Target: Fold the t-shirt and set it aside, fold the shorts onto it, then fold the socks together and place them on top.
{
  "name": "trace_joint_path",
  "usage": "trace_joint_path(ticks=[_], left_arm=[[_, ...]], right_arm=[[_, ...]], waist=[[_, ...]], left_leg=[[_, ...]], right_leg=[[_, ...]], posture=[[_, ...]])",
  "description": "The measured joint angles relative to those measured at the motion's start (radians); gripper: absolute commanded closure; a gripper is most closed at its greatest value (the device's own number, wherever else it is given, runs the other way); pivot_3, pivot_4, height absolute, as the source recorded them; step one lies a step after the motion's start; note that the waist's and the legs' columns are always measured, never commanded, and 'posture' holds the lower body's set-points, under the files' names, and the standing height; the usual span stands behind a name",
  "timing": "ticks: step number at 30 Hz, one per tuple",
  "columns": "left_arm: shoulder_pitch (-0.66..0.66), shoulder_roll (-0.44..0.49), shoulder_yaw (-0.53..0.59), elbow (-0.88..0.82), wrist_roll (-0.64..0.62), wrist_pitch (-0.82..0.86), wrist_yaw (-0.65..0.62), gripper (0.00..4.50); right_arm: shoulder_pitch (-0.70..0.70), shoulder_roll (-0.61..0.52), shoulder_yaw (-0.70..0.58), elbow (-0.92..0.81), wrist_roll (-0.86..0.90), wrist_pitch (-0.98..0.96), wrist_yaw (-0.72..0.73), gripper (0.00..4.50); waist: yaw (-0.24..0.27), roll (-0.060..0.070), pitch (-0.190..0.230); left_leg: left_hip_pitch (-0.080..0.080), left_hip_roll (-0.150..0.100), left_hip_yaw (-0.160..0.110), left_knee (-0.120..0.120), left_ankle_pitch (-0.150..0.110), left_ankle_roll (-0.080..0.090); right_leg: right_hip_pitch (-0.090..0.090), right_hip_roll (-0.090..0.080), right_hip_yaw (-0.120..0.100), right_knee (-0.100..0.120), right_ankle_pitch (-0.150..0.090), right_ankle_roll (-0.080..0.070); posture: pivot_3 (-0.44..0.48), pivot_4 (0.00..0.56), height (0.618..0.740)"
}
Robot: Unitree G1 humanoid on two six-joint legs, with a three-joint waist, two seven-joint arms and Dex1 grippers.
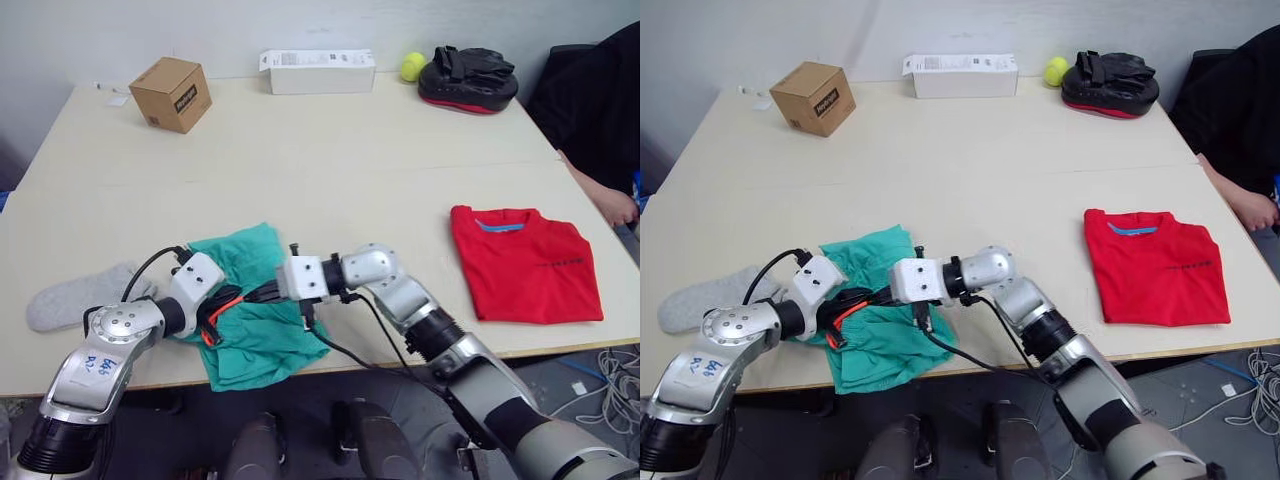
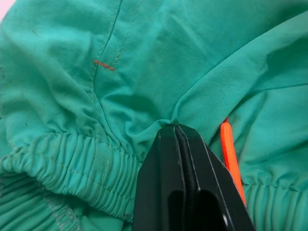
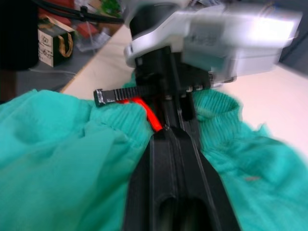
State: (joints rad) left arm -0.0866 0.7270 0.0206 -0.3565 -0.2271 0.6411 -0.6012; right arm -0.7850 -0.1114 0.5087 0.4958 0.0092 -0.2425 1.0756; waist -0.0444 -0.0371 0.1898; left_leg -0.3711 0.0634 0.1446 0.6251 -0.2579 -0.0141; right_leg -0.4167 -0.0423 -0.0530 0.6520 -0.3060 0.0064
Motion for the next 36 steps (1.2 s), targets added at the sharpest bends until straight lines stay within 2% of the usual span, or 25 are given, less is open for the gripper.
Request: trace_joint_path(ticks=[5, 12, 17, 20, 26, 31, 32, 34, 36], left_arm=[[-0.009, -0.005, -0.002, 0.003, 0.002, 0.006, -0.003, 4.45], [-0.026, -0.006, -0.009, 0.011, 0.001, 0.021, -0.006, 4.45], [-0.032, -0.009, -0.008, 0.011, -0.007, 0.025, -0.025, 4.45], [-0.035, -0.021, -0.005, 0.012, -0.013, 0.024, -0.032, 4.45], [-0.048, -0.03, -0.005, 0.018, -0.021, 0.026, -0.051, 4.45], [-0.052, -0.046, 0.006, 0.02, -0.047, 0.034, -0.062, 4.45], [-0.05, -0.046, 0.01, 0.018, -0.055, 0.035, -0.068, 4.49], [-0.026, -0.043, 0.035, 0.001, -0.082, 0.039, -0.082, 4.08], [0.009, -0.031, 0.07, -0.035, -0.115, 0.047, -0.104, 3.53]], right_arm=[[-0.058, 0.056, -0.001, 0.217, -0.104, -0.015, -0.113, 4.5], [-0.101, 0.052, -0.015, 0.317, -0.152, -0.076, -0.205, 4.5], [-0.113, -0.024, -0.085, 0.329, -0.161, -0.066, -0.237, 4.5], [-0.086, -0.044, -0.119, 0.235, -0.124, -0.002, -0.202, 4.5], [0.018, -0.057, -0.145, -0.127, -0.015, 0.203, -0.102, 4.5], [0.052, -0.048, -0.119, -0.218, -0.007, 0.336, -0.087, 4.5], [0.052, -0.057, -0.119, -0.238, 0.003, 0.372, -0.075, 4.33], [0.052, -0.102, -0.127, -0.3, 0.041, 0.477, -0.037, 3.88], [0.051, -0.167, -0.153, -0.357, 0.099, 0.618, 0.01, 3.16]], waist=[[0.001, 0.0, 0.0], [-0.001, 0.0, 0.0], [-0.001, 0.0, 0.0], [-0.003, 0.0, 0.0], [-0.008, 0.0, 0.0], [-0.009, 0.0, 0.0], [-0.009, 0.0, 0.0], [-0.009, 0.0, 0.0], [-0.009, 0.0, 0.001]], left_leg=[[0.0, 0.0, 0.0, -0.001, 0.0, 0.0], [0.001, 0.0, 0.0, -0.001, 0.001, -0.001], [0.0, 0.0, 0.001, -0.003, 0.001, -0.001], [0.0, 0.0, 0.001, -0.005, 0.001, -0.001], [-0.001, 0.0, 0.001, -0.009, 0.002, -0.002], [-0.006, 0.0, 0.002, -0.009, 0.002, -0.002], [-0.006, 0.0, 0.002, -0.009, 0.003, -0.002], [-0.007, 0.0, 0.002, -0.009, 0.004, 0.001], [-0.008, 0.0, 0.001, -0.01, 0.003, 0.001]], right_leg=[[-0.001, -0.001, 0.0, 0.0, 0.0, 0.0], [-0.001, 0.0, 0.0, 0.001, 0.0, 0.0], [-0.001, 0.0, 0.0, -0.001, 0.0, 0.001], [-0.002, 0.0, 0.0, 0.0, 0.0, 0.001], [-0.005, 0.001, 0.0, 0.0, -0.001, 0.003], [-0.01, 0.001, 0.0, 0.001, -0.001, 0.003], [-0.011, 0.001, 0.0, 0.001, -0.001, 0.003], [-0.012, 0.001, 0.0, 0.001, -0.001, 0.003], [-0.013, 0.001, 0.0, 0.0, -0.001, 0.002]], posture=[[0.0, 0.15, 0.74], [0.0, 0.15, 0.74], [0.0, 0.15, 0.74], [0.0, 0.15, 0.74], [0.0, 0.15, 0.74], [0.0, 0.15, 0.74], [0.0, 0.15, 0.74], [0.0, 0.15, 0.74], [0.0, 0.15, 0.74]])
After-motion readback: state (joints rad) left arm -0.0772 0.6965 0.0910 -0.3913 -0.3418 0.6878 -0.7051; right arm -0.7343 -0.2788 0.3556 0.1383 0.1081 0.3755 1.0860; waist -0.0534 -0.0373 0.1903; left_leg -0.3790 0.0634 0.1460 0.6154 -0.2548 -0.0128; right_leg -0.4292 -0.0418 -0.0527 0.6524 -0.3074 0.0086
